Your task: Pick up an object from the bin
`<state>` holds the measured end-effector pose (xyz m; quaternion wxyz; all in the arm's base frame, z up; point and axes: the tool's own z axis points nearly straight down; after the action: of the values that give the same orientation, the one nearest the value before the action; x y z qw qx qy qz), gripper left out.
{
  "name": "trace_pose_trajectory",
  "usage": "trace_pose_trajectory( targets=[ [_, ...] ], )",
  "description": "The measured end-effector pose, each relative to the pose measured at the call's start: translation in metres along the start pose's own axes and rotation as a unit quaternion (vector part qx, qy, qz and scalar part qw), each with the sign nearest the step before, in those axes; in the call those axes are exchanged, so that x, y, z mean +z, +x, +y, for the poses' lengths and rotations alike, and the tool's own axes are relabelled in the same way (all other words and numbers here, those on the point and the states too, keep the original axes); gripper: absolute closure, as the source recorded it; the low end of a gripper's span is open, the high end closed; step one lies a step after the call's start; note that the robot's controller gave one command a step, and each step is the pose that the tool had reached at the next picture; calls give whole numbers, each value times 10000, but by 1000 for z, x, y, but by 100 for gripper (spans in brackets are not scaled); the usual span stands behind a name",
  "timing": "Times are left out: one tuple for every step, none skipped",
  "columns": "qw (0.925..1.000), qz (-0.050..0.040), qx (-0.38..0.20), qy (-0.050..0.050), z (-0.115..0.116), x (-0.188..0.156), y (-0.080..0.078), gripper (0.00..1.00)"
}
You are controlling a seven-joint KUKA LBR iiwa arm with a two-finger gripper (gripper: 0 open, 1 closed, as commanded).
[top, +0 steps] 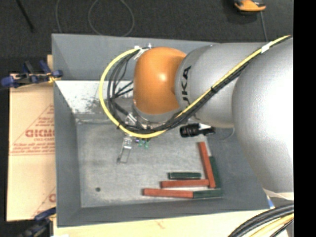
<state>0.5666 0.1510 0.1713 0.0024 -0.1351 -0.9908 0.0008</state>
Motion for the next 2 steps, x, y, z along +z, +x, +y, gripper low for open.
trace_pose_trajectory(
  targets=[
    [9998, -33, -208, 9, -71, 6, -11, 0],
    [9995, -20, -300, 15, -159, 61, -30, 0]
  ],
)
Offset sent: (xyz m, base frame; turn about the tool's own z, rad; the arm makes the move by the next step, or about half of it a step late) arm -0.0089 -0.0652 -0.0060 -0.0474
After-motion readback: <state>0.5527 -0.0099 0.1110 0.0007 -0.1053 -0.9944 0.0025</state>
